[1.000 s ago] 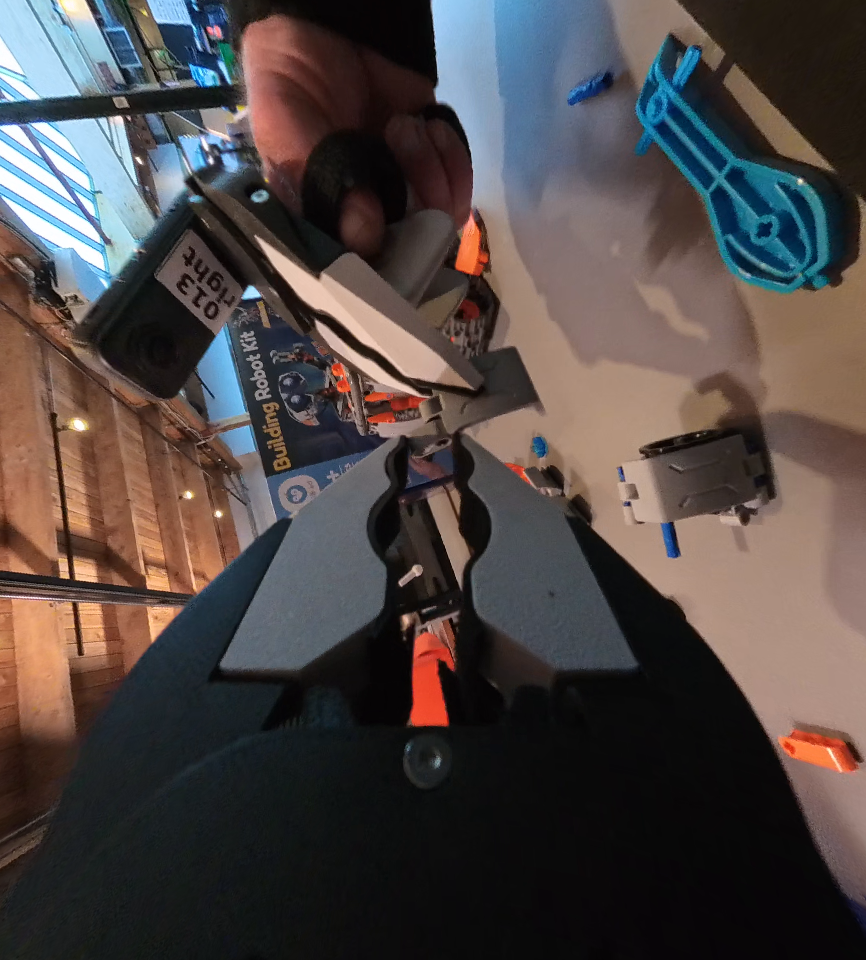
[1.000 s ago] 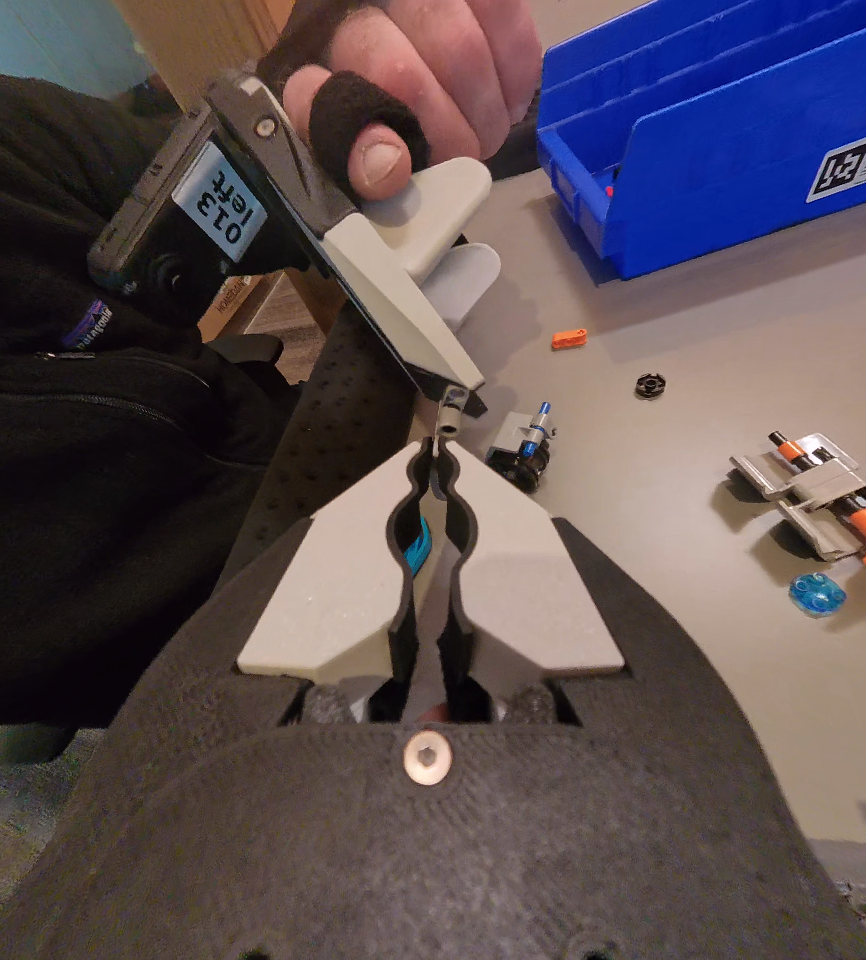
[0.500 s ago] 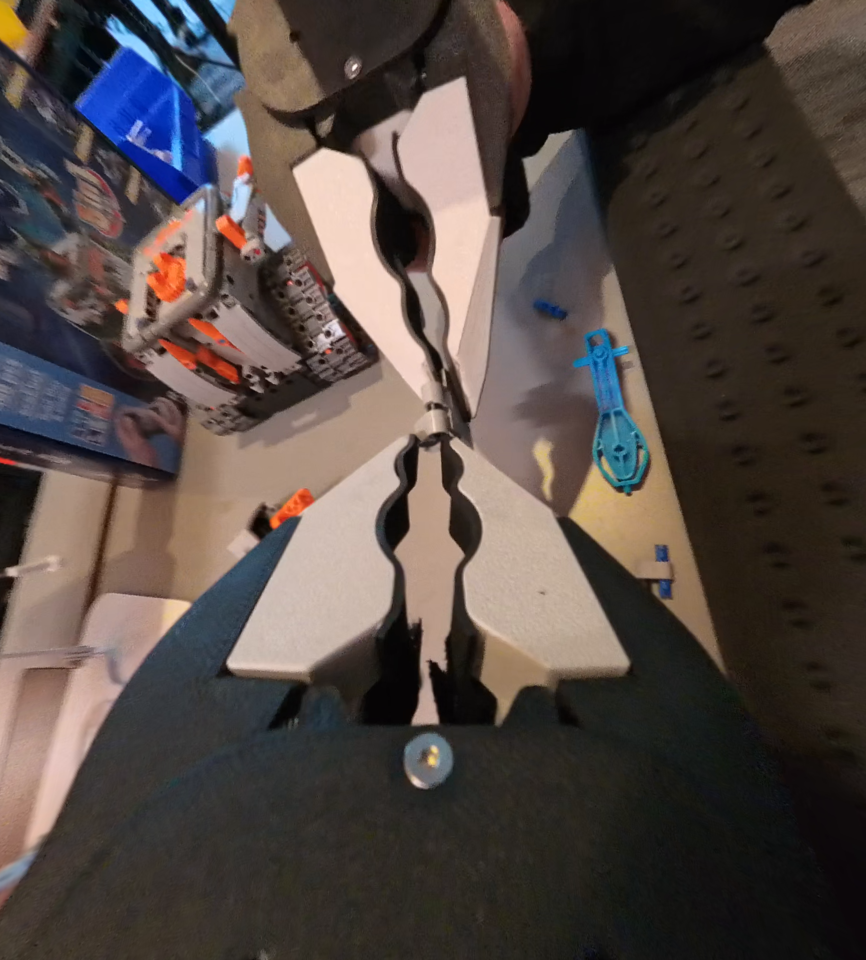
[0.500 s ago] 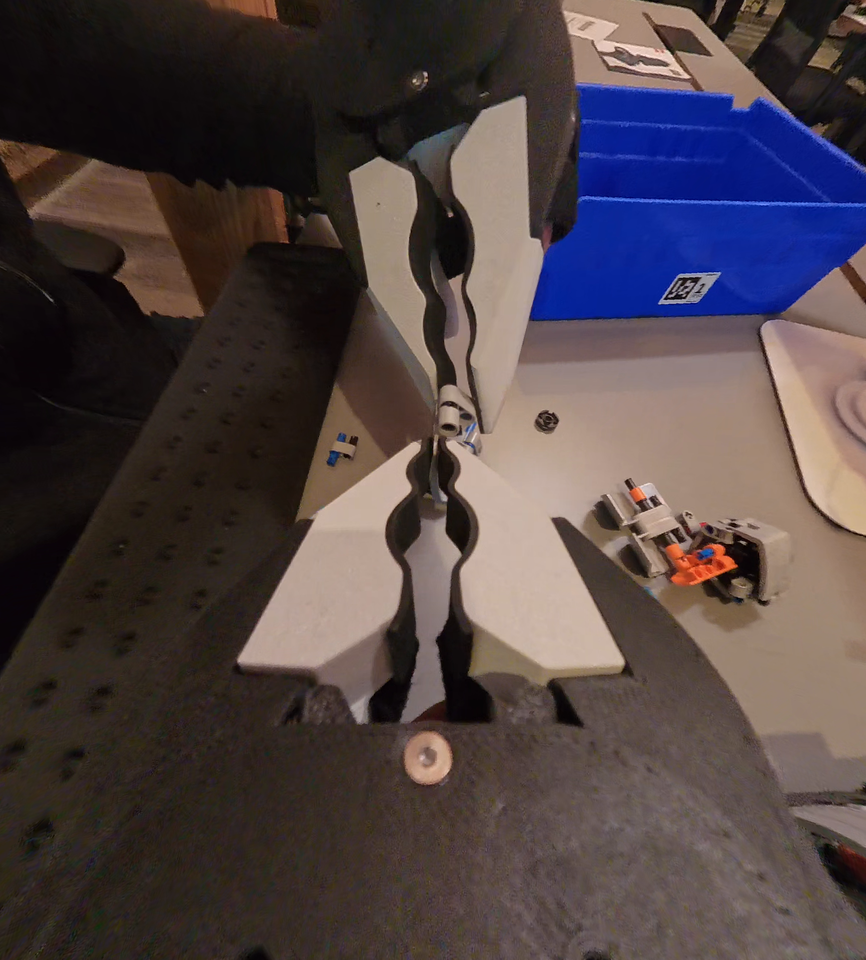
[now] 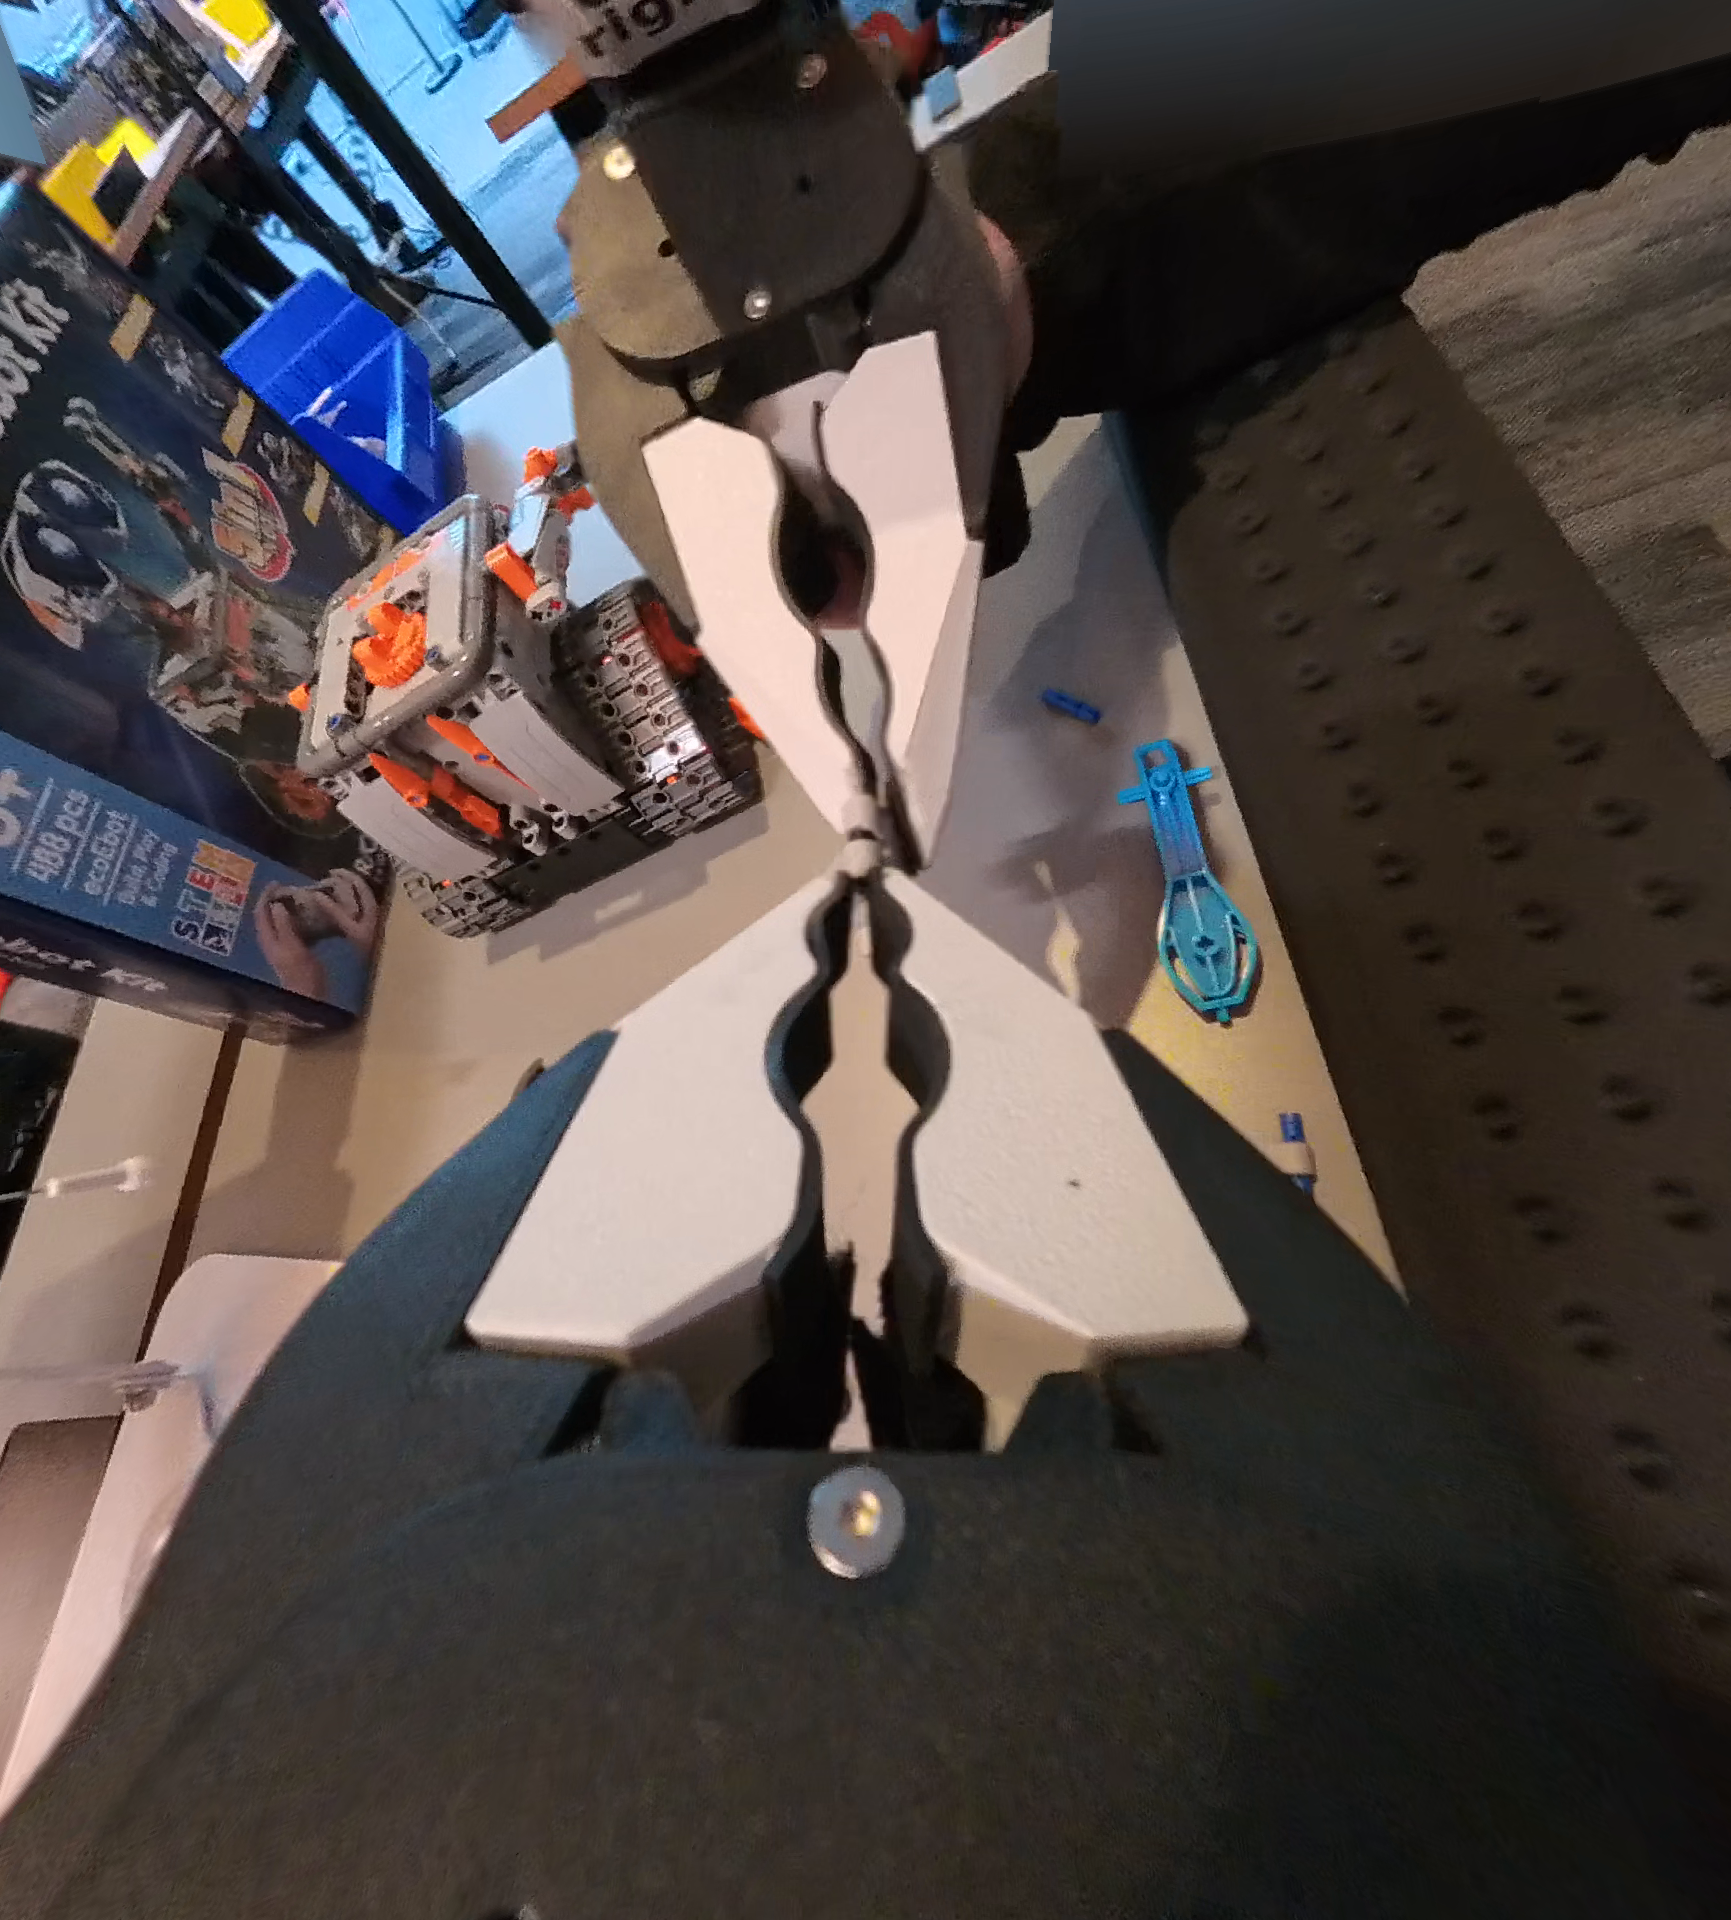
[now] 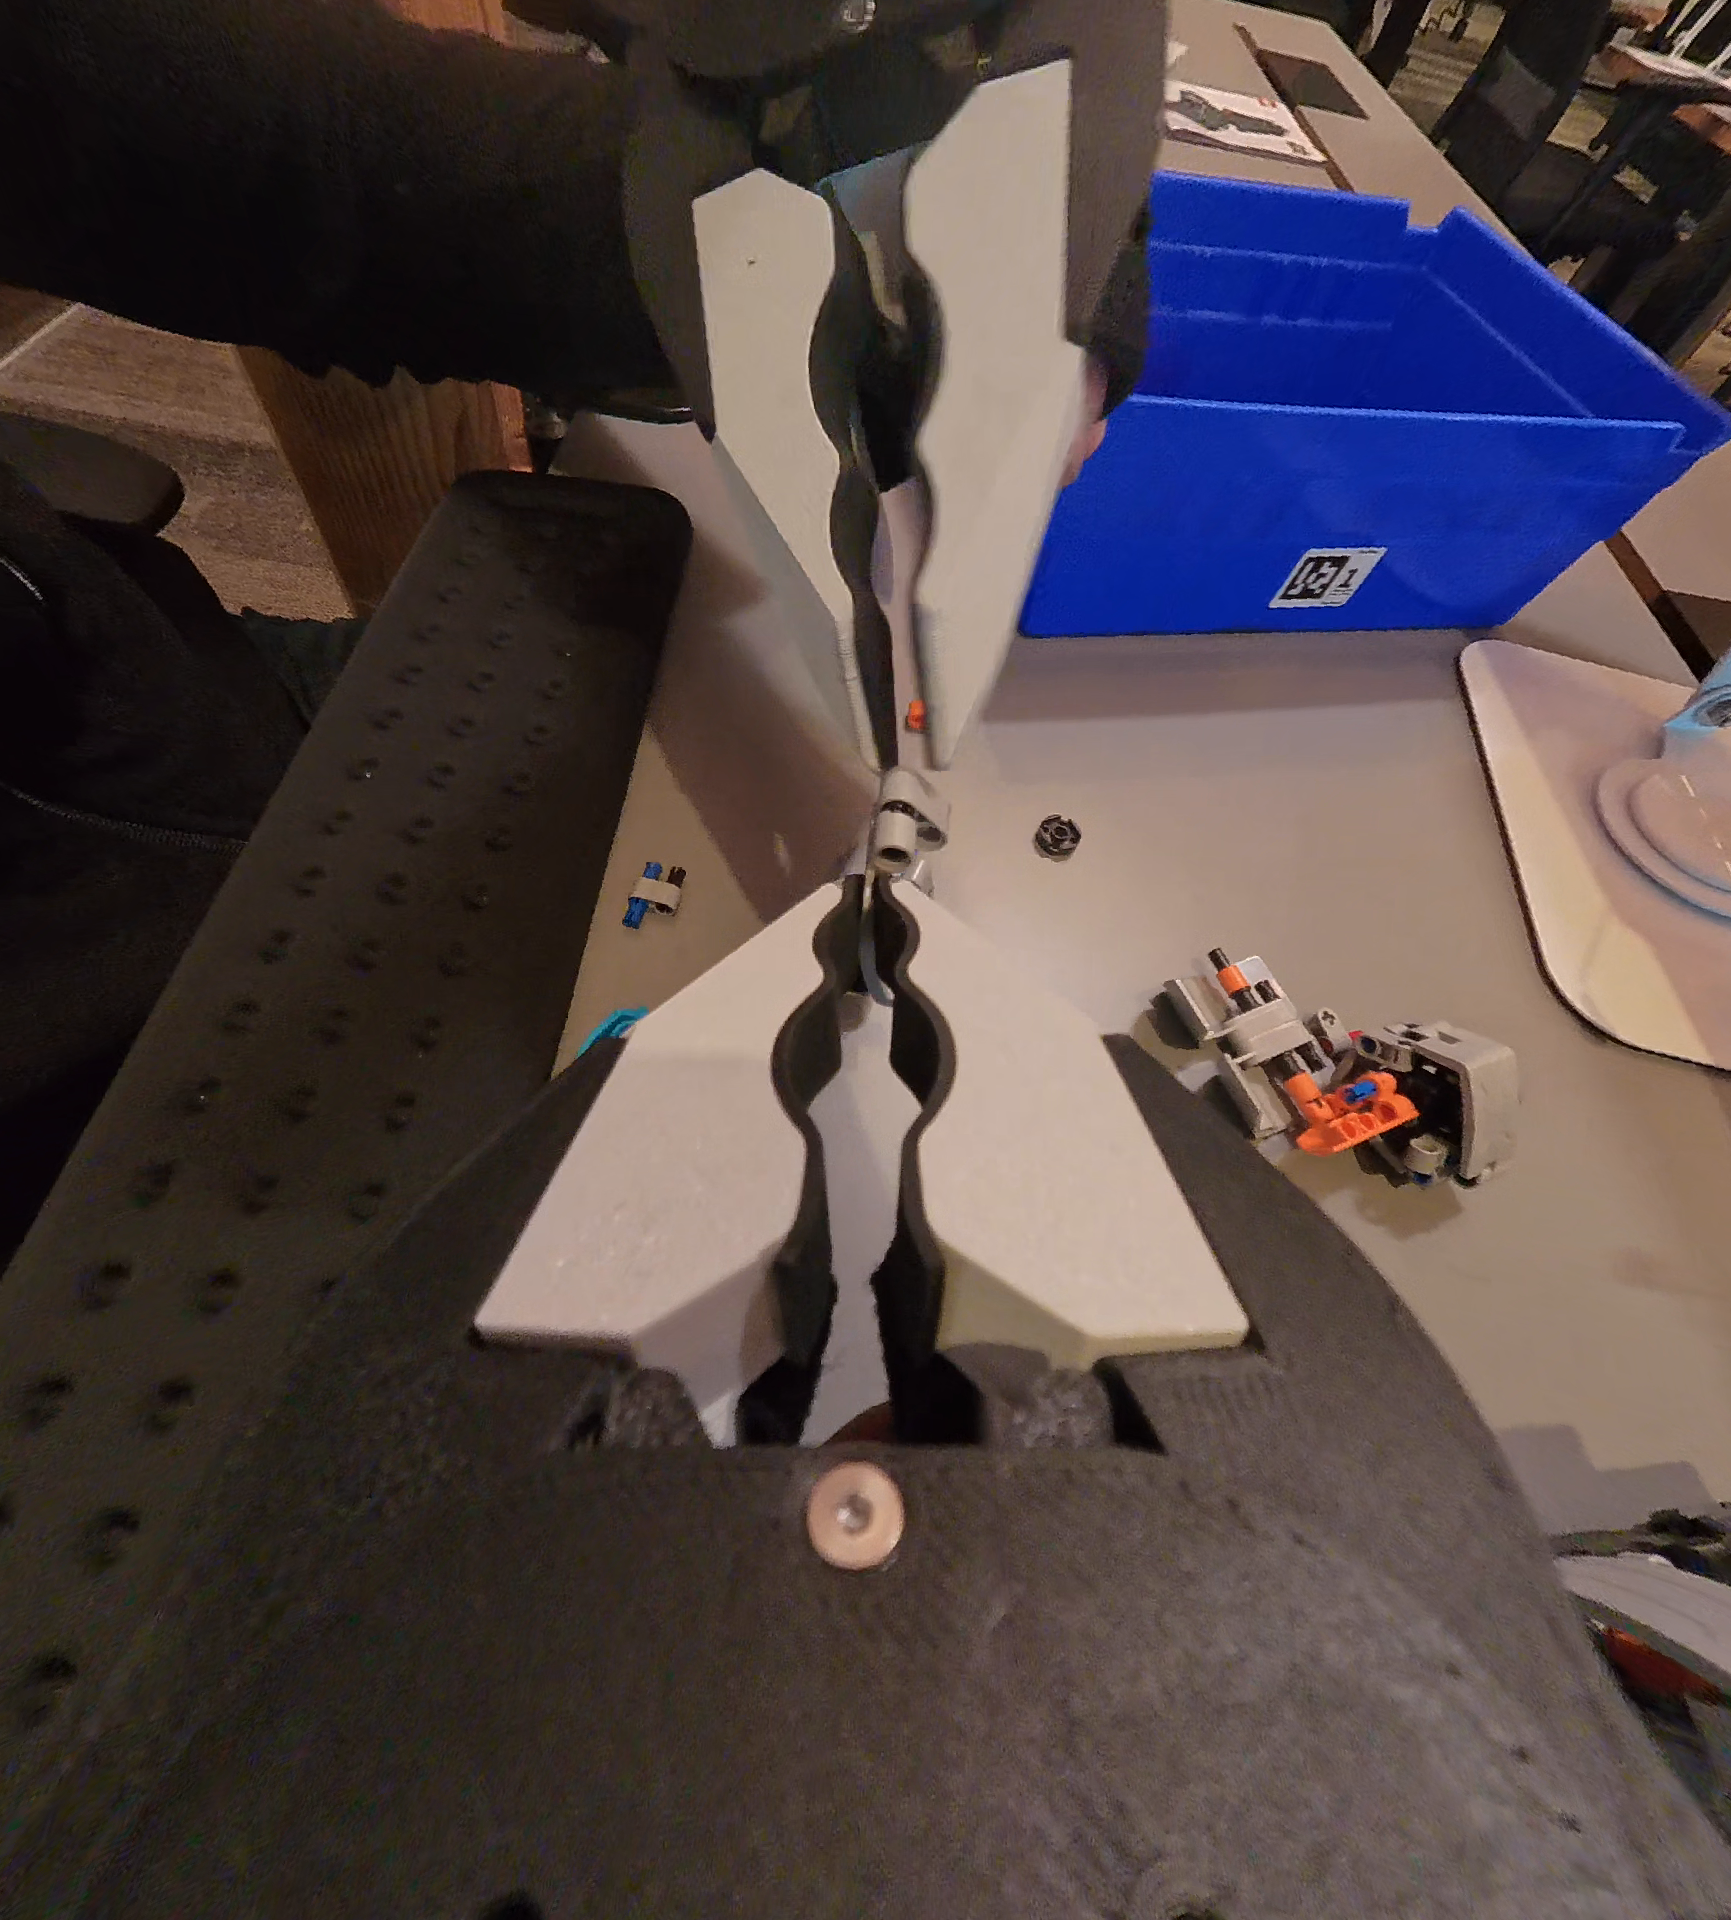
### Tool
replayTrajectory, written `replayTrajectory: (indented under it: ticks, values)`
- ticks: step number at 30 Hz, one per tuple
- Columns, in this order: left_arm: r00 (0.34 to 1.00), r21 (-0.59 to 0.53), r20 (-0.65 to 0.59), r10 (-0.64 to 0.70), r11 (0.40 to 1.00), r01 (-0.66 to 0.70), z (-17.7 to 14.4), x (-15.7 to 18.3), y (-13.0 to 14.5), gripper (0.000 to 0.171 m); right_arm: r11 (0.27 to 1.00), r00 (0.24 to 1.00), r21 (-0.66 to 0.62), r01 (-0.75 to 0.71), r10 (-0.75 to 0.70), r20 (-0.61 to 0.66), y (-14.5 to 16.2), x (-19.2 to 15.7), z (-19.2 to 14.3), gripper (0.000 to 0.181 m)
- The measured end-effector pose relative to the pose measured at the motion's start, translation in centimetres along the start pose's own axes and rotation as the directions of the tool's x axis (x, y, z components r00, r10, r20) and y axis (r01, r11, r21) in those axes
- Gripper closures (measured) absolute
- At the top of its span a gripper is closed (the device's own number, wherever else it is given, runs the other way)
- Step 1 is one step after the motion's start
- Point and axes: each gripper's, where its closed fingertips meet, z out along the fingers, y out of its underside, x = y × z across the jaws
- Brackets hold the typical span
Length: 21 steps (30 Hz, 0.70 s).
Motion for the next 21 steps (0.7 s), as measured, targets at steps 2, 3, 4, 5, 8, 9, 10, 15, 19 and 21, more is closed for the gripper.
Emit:
replayTrajectory:
  ticks: [2,3,4,5,8,9,10,15,19,21]
  values:
    - [1.0,-0.012,0.005,0.01,1.0,-0.01,0.1,0.1,0.1,0.171,1.0,1.0,-0.013,0.008,-0.008,-0.008,0.2,0.0,0.0,0.181]
    - [1.0,-0.008,0.006,0.016,1.0,-0.016,0.1,0.1,-0.1,0.171,1.0,1.0,-0.016,0.011,-0.011,-0.012,0.2,0.0,0.0,0.181]
    - [1.0,-0.011,0.003,0.023,1.0,-0.023,0.0,0.2,-0.1,0.171,1.0,1.0,-0.02,0.016,-0.017,-0.015,0.1,0.0,0.1,0.181]
    - [1.0,-0.019,-0.002,0.026,0.999,-0.026,0.0,0.2,-0.1,0.171,0.999,1.0,-0.027,0.023,-0.024,-0.02,0.1,0.0,0.1,0.181]
    - [0.999,-0.047,-0.012,0.044,0.998,-0.044,0.2,0.4,0.1,0.171,0.997,0.999,-0.065,0.037,-0.039,-0.031,0.5,0.0,0.3,0.181]
    - [0.999,-0.064,-0.016,0.042,0.997,-0.043,0.4,0.5,0.4,0.171,0.995,0.998,-0.087,0.048,-0.052,-0.042,0.8,0.1,0.4,0.181]
    - [0.999,-0.08,-0.015,0.049,0.996,-0.05,0.6,0.4,0.7,0.171,0.992,0.996,-0.108,0.061,-0.067,-0.053,1.1,0.1,0.5,0.181]
    - [0.998,-0.034,-0.059,-0.003,0.999,0.001,1.0,1.0,0.1,0.171,0.981,0.988,-0.147,0.127,-0.139,-0.068,1.1,-0.3,1.0,0.181]
    - [0.996,-0.049,-0.081,-0.026,0.999,0.023,2.0,1.1,-0.4,0.171,0.963,0.986,-0.221,0.156,-0.167,-0.031,2.1,-1.2,2.2,0.181]
    - [0.996,-0.038,-0.074,-0.057,0.998,0.054,1.4,0.6,-0.2,0.171,0.974,0.994,-0.203,0.101,-0.108,-0.025,2.4,-0.8,1.5,0.181]
